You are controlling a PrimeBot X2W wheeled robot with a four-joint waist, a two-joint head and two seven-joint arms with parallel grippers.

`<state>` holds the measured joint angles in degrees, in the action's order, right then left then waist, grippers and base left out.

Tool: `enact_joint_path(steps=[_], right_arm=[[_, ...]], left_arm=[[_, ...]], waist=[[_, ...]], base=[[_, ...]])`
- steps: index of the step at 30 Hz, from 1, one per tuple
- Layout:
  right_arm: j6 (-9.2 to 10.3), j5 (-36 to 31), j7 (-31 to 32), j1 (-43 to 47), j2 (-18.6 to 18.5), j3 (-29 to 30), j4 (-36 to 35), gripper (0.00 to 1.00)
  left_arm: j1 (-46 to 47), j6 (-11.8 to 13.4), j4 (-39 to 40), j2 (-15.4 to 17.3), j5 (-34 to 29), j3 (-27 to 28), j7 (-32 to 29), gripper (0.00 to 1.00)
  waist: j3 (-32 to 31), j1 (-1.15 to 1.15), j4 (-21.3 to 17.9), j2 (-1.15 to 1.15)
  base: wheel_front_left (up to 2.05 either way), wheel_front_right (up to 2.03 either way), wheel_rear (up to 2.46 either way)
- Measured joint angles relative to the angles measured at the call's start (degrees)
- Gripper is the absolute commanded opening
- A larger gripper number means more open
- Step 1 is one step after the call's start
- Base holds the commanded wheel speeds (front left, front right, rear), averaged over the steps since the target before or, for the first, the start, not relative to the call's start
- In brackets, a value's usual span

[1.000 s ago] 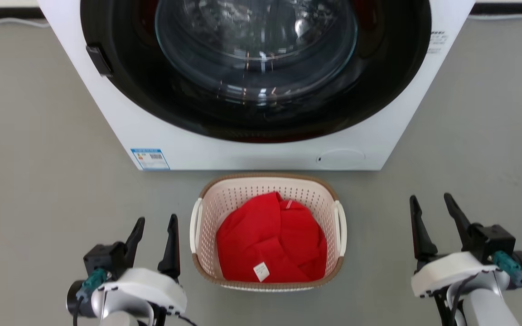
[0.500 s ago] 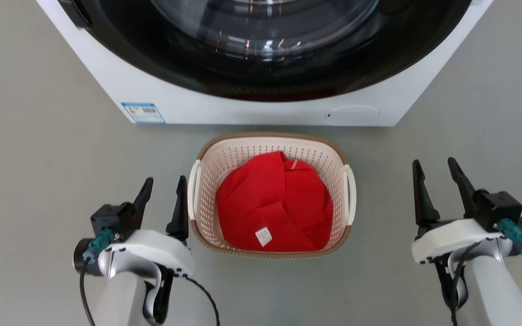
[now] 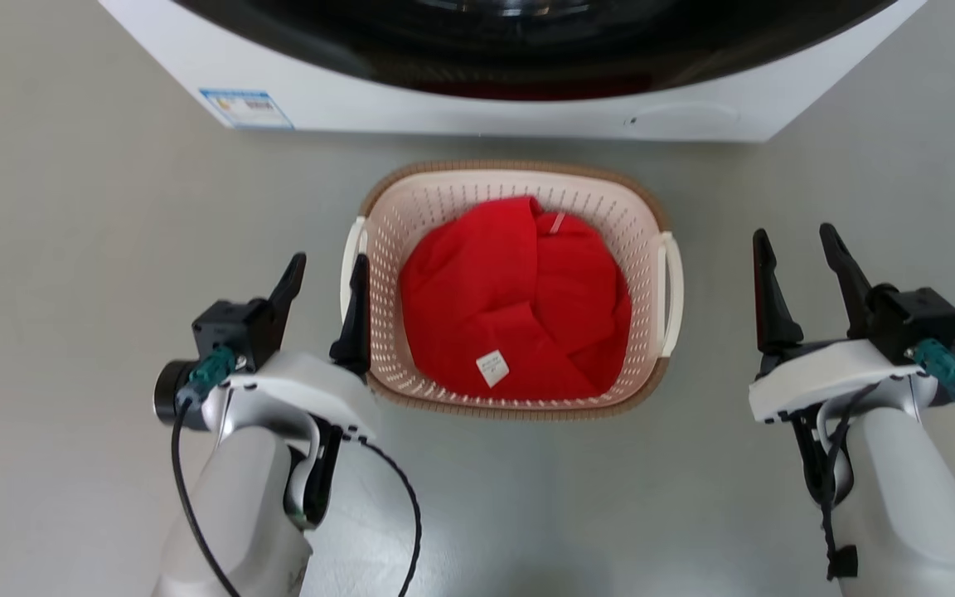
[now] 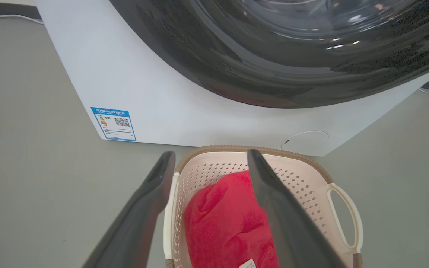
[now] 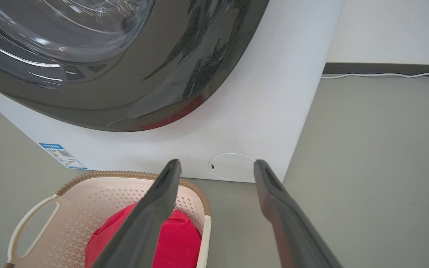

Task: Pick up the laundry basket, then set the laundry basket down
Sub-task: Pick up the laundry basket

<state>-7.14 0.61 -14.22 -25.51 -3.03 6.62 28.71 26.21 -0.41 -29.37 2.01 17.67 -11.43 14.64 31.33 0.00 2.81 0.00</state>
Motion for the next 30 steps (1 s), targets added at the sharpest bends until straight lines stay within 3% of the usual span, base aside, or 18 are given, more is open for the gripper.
enact_joint_path(steps=[13, 30], right_arm=[[0.0, 0.6, 0.0, -4.5, -0.2, -1.1, 4.5, 1.0], [0.0, 0.0, 0.0, -8.1, -0.3, -0.9, 7.5, 1.0]], left_arm=[[7.2, 1.1, -7.8, -0.1, 0.0, -4.3, 0.0, 1.0], [14.6, 1.4, -17.5, -0.3, 0.0, -5.2, 0.1, 1.0]], waist=[[6.3, 0.0, 1.2, 0.0], [12.9, 0.0, 0.8, 0.0]], base=[[0.0, 0.0, 0.0], [0.0, 0.0, 0.0]])
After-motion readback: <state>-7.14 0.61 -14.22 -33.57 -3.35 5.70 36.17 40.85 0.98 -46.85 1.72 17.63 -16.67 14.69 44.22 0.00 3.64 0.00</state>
